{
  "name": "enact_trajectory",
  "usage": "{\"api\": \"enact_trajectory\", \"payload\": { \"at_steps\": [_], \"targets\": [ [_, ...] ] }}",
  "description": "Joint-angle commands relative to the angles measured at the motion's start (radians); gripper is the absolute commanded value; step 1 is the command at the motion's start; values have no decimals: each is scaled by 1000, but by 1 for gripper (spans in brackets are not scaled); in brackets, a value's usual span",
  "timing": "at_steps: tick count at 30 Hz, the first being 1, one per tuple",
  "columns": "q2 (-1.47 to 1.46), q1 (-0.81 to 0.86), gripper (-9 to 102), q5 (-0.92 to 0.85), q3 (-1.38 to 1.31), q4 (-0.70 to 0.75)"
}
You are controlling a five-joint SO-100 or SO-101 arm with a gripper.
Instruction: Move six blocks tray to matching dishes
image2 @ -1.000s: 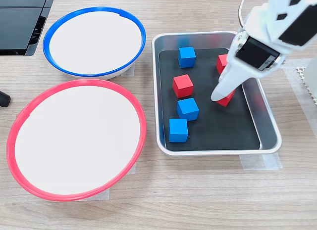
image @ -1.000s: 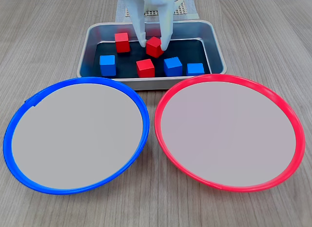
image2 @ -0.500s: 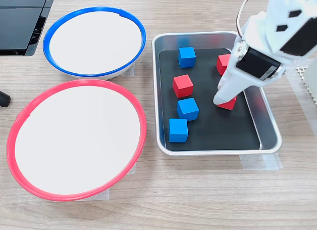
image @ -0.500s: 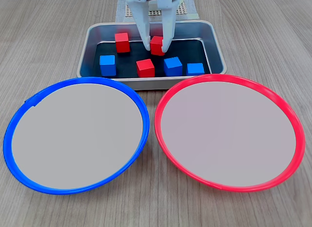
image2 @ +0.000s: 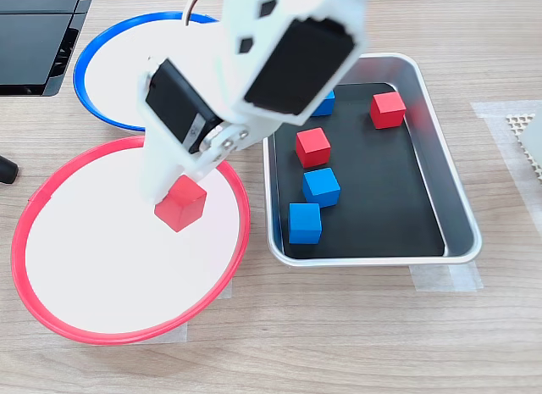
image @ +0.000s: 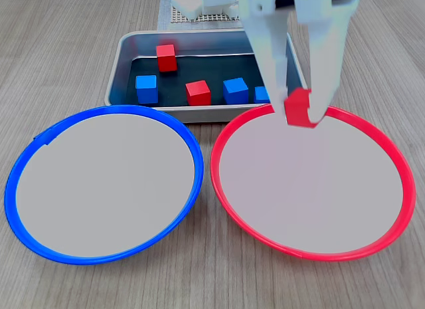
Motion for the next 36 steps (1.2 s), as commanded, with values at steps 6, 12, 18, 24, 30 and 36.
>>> {"api": "enact_trajectory", "payload": {
  "at_steps": [6,12,18,24,30,36],
  "targets": [
    [3,26,12,-97,-18,18],
    [238,54,0,-127,112,192],
    [499,212,9,-49,345,362],
    [505,262,26,-48,548,221],
    [442,268,23,-48,600,126],
    [359,291,17,-61,624,77]
  ]
}}
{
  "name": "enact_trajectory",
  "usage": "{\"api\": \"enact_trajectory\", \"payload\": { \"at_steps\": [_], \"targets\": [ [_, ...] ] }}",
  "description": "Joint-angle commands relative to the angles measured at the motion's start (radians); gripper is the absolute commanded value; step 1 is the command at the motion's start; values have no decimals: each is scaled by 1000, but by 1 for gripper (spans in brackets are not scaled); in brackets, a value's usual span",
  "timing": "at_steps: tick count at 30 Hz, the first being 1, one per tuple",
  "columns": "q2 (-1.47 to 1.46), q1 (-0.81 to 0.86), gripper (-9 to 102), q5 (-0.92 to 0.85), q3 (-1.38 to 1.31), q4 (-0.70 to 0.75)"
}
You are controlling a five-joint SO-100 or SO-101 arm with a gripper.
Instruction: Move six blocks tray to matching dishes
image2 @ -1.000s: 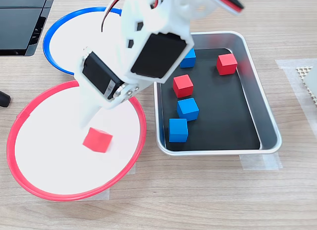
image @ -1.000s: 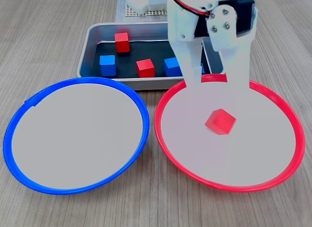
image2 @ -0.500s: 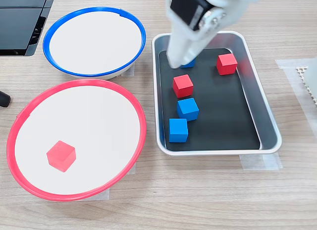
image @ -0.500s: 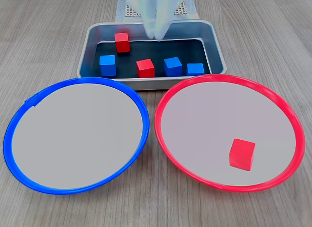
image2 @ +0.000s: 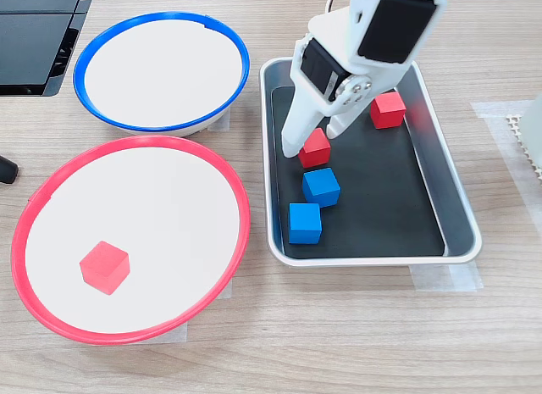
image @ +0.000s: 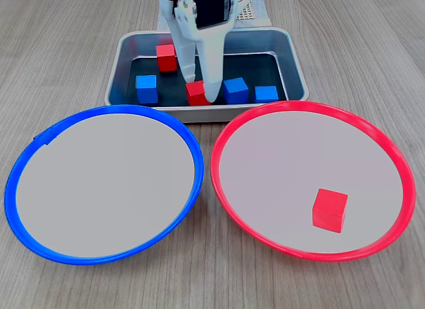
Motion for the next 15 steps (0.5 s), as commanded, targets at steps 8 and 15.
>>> {"api": "enact_trajectory", "payload": {
  "at_steps": [8,15],
  "targets": [
    [-29,-44,0,51,-144,107],
    [-198,-244,0,318,-724,268]
  ]
}}
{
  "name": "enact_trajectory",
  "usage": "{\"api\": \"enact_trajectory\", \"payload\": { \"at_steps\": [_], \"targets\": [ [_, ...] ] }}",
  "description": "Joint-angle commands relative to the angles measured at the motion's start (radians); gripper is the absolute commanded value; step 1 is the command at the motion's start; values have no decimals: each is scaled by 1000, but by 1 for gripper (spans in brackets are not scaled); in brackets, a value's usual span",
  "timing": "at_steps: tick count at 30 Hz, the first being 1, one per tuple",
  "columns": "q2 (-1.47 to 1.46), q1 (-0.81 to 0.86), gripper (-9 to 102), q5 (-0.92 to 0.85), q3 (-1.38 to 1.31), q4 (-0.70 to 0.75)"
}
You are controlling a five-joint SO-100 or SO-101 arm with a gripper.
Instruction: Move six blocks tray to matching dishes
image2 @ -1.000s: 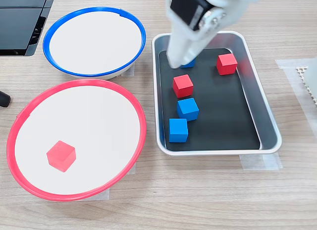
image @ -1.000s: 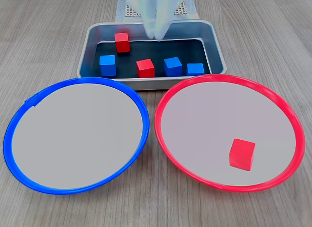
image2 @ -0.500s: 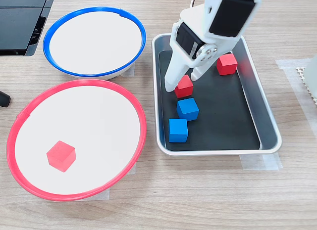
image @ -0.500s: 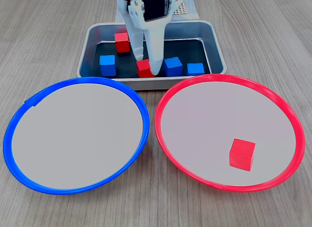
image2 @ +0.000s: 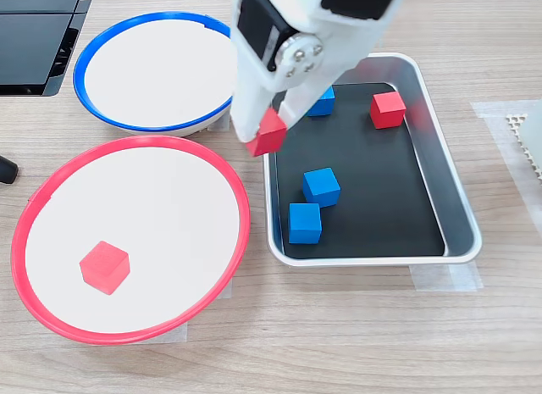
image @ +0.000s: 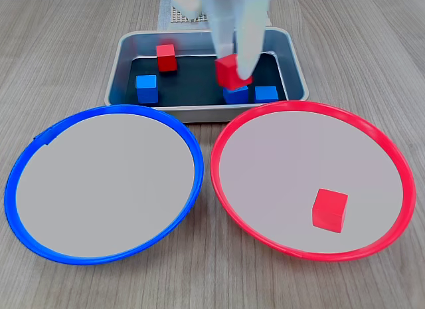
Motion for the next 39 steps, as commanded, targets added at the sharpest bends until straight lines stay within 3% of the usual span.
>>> {"api": "enact_trajectory", "payload": {
  "at_steps": [1,4,9,13,15,17,22,30,39],
  "targets": [
    [-92,-67,0,110,-216,-17],
    [-224,-103,0,130,-285,-110],
    [-347,-115,17,66,-299,-176],
    [-345,-112,25,34,-262,-163],
    [-324,-109,18,28,-245,-140],
    [-273,-106,2,0,-222,-89],
    [-34,-77,0,-314,-17,67],
    [163,48,6,-885,313,-38],
    [156,37,21,-1170,370,-57]
  ]
}}
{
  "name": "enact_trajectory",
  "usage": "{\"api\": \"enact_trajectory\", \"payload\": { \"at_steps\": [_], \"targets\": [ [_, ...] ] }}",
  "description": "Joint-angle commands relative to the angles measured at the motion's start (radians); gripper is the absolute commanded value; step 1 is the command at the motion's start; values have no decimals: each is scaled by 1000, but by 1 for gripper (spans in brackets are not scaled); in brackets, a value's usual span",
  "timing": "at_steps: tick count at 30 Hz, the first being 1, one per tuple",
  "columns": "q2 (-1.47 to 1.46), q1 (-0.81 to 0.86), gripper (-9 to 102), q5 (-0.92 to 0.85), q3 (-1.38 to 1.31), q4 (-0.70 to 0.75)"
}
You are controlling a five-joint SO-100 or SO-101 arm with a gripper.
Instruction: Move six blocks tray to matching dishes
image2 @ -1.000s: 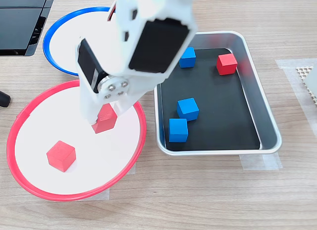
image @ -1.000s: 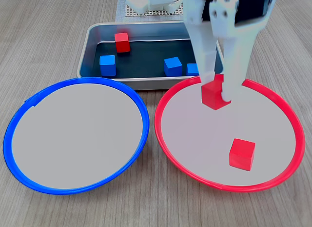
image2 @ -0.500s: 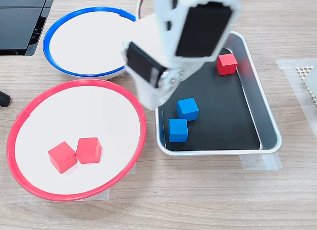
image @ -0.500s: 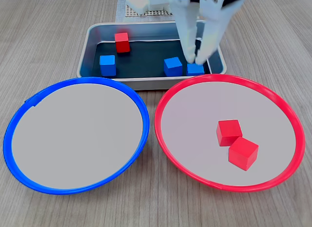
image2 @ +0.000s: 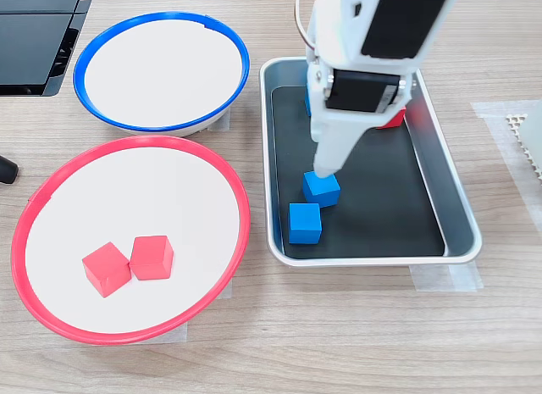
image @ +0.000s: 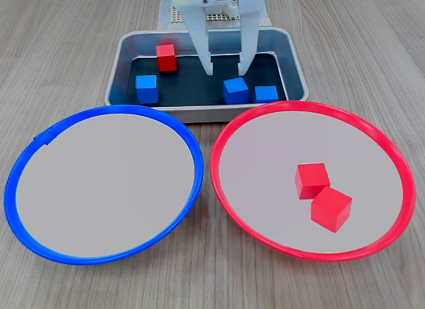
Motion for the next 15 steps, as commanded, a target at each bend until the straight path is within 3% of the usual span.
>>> {"api": "enact_trajectory", "payload": {
  "at_steps": [1,12,15],
  "targets": [
    [29,-9,21,-58,12,-25],
    [-51,-20,19,-143,67,-149],
    [-75,-18,11,-149,69,-176]
  ]
}}
